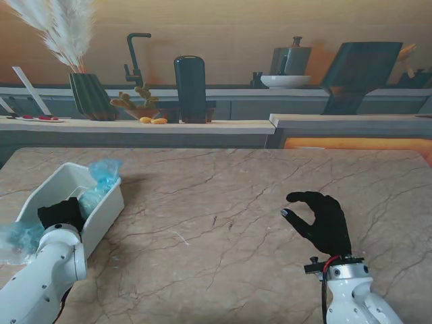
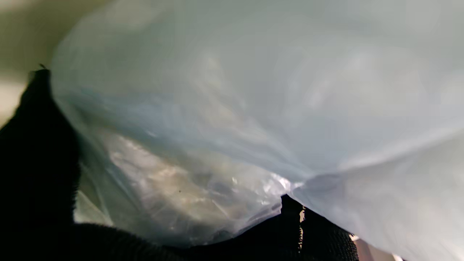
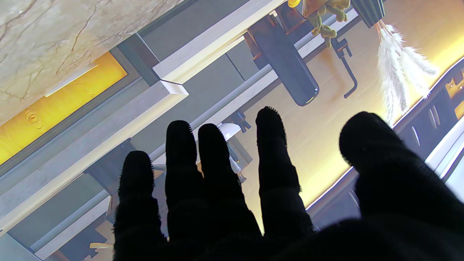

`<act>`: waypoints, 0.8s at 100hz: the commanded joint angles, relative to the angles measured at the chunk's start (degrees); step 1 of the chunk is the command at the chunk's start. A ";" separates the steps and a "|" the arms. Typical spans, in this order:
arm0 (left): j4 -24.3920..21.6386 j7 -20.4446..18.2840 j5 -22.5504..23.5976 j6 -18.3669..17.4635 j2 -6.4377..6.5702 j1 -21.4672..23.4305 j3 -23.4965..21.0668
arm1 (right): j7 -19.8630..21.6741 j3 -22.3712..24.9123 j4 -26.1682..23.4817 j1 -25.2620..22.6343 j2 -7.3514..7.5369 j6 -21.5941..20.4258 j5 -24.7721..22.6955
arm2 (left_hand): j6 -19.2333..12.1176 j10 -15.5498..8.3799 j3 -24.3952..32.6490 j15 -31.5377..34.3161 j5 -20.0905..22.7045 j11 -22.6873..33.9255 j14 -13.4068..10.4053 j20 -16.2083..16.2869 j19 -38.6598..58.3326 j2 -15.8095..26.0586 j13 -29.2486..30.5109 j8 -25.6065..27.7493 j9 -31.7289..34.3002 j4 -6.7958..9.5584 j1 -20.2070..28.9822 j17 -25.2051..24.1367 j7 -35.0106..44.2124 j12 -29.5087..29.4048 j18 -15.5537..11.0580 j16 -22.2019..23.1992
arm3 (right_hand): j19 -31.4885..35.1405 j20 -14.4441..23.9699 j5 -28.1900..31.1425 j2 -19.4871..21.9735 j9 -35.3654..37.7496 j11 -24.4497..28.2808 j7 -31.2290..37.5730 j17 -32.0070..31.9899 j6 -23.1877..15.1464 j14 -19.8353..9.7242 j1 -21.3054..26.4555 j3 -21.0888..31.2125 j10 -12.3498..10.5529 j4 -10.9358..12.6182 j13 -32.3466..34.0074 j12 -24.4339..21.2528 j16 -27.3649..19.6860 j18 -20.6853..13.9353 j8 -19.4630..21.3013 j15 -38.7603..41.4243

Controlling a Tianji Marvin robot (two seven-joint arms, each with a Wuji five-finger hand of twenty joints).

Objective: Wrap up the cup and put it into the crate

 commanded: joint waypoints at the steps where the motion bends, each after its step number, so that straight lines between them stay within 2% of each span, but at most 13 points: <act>1: -0.05 -1.43 -1.80 0.37 -0.18 -0.12 0.50 | 0.21 -0.14 -0.21 -0.23 -0.26 0.09 0.20 | -6.66 -1.28 8.65 -4.01 5.07 1.78 -0.48 -3.35 -3.59 15.73 -4.77 -1.50 -3.99 5.02 21.49 -3.97 1.73 -6.80 1.48 -2.93 | 0.81 0.04 0.99 2.88 0.67 0.64 0.37 0.27 0.04 0.25 0.78 -1.21 0.64 2.95 1.04 0.14 0.38 0.19 -0.04 0.82; 9: -0.50 -4.76 -3.39 0.90 0.07 -0.61 0.78 | 0.53 -0.10 -0.20 -0.19 -0.21 0.02 0.28 | -5.97 -1.37 4.86 -8.43 3.23 -2.07 -0.07 -4.71 -7.46 20.15 -11.39 -3.92 -8.33 7.31 18.06 -10.44 -4.86 -10.23 1.03 -5.66 | 0.81 0.04 0.98 2.85 0.70 0.65 0.37 0.26 0.09 0.31 0.80 -1.23 0.73 2.95 1.07 0.13 0.38 0.15 -0.03 0.83; 16: -0.71 -6.07 -4.39 1.02 0.19 -0.86 0.85 | 0.69 -0.08 -0.18 -0.15 -0.20 -0.01 0.40 | -6.60 -2.25 1.62 -11.37 1.88 -4.61 -0.07 -4.75 -10.11 21.08 -15.87 -5.36 -11.36 7.35 17.50 -14.73 -8.37 -12.13 0.49 -7.26 | 0.81 0.04 1.01 2.87 0.69 0.64 0.35 0.28 0.06 0.35 0.76 -1.24 0.71 2.95 1.07 0.13 0.37 0.14 -0.04 0.82; 21: -0.83 -6.10 -4.58 0.85 0.20 -0.83 0.73 | 0.78 -0.09 -0.17 -0.11 -0.20 0.02 0.47 | -6.90 -2.05 -0.02 -12.98 1.13 -5.83 -0.42 -4.84 -11.80 21.39 -17.77 -5.88 -12.81 7.35 17.06 -16.39 -9.81 -12.95 0.16 -8.06 | 0.83 0.04 1.01 2.87 0.71 0.64 0.34 0.30 0.09 0.34 0.82 -1.21 0.70 2.97 1.03 0.13 0.37 0.17 -0.05 0.81; 36: -2.08 -3.14 -5.00 -1.06 -0.23 0.26 -1.01 | 1.13 -0.13 -0.14 0.04 -0.16 0.12 0.61 | -6.75 -2.19 -4.48 -17.16 0.22 -8.35 -0.92 -5.26 -16.34 21.16 -21.54 -7.51 -15.72 6.69 14.66 -18.98 -13.63 -14.78 0.00 -10.19 | 0.83 0.04 1.04 2.92 0.74 0.67 0.36 0.30 0.05 0.35 0.79 -1.23 0.69 2.98 1.10 0.14 0.39 0.13 -0.03 0.87; 52: -5.35 -0.76 -5.04 -4.10 -0.66 2.25 -3.92 | 1.65 -0.16 -0.04 0.26 -0.10 0.08 0.84 | -6.77 -1.97 -13.13 -21.56 -0.62 -10.64 -1.35 -6.06 -21.78 21.93 -24.89 -8.75 -17.90 6.43 13.15 -21.17 -16.98 -16.25 -0.07 -12.66 | 0.84 0.05 0.97 2.91 0.75 0.68 0.33 0.31 0.10 0.39 0.79 -1.24 0.71 2.99 1.09 0.14 0.40 0.19 -0.04 0.89; 54: -5.82 -0.66 -4.91 -4.54 -0.68 2.50 -4.28 | 1.70 -0.17 -0.03 0.29 -0.09 0.10 0.86 | -6.75 -1.94 -17.01 -22.02 -0.57 -10.92 -1.38 -5.43 -22.91 22.57 -25.15 -8.83 -18.07 6.81 14.58 -21.23 -17.70 -16.44 -0.03 -13.21 | 0.83 0.05 0.99 2.92 0.71 0.66 0.34 0.30 0.05 0.39 0.81 -1.23 0.79 3.00 1.07 0.13 0.40 0.19 -0.04 0.89; 56: -6.25 -0.58 -4.79 -4.95 -0.71 2.72 -4.60 | 1.75 -0.18 -0.02 0.31 -0.09 0.11 0.89 | -6.70 -1.89 -18.17 -22.35 -0.68 -11.14 -1.36 -5.37 -23.41 22.61 -25.45 -8.89 -18.28 6.85 14.70 -21.45 -17.98 -16.55 -0.01 -13.44 | 0.84 0.05 0.97 2.92 0.72 0.68 0.32 0.31 0.06 0.39 0.79 -1.25 0.69 2.99 1.08 0.14 0.40 0.18 -0.04 0.89; 70: -9.41 -1.60 -3.64 -7.57 -0.68 4.05 -6.48 | 1.92 -0.23 0.03 0.42 -0.07 0.08 1.01 | -6.62 -1.27 -21.60 -23.91 -0.92 -12.41 -1.12 -8.30 -28.76 23.09 -25.94 -10.03 -18.55 6.91 14.32 -21.09 -20.47 -16.93 -2.67 -14.15 | 0.84 0.05 0.99 2.97 0.76 0.69 0.33 0.33 0.06 0.35 0.78 -1.27 0.76 3.00 1.08 0.14 0.40 0.17 -0.04 0.90; 80: -10.78 -2.12 -2.57 -9.14 -0.64 4.59 -7.17 | 2.00 -0.23 0.07 0.47 -0.06 0.03 1.03 | -6.55 -1.10 -22.34 -24.41 -1.00 -12.75 -0.94 -8.90 -29.63 23.05 -26.32 -10.19 -18.77 6.92 14.20 -21.25 -20.88 -17.01 -2.98 -14.45 | 0.84 0.04 1.04 2.85 0.75 0.68 0.33 0.31 0.04 0.38 0.81 -1.28 0.72 3.00 1.12 0.13 0.40 0.17 -0.04 0.92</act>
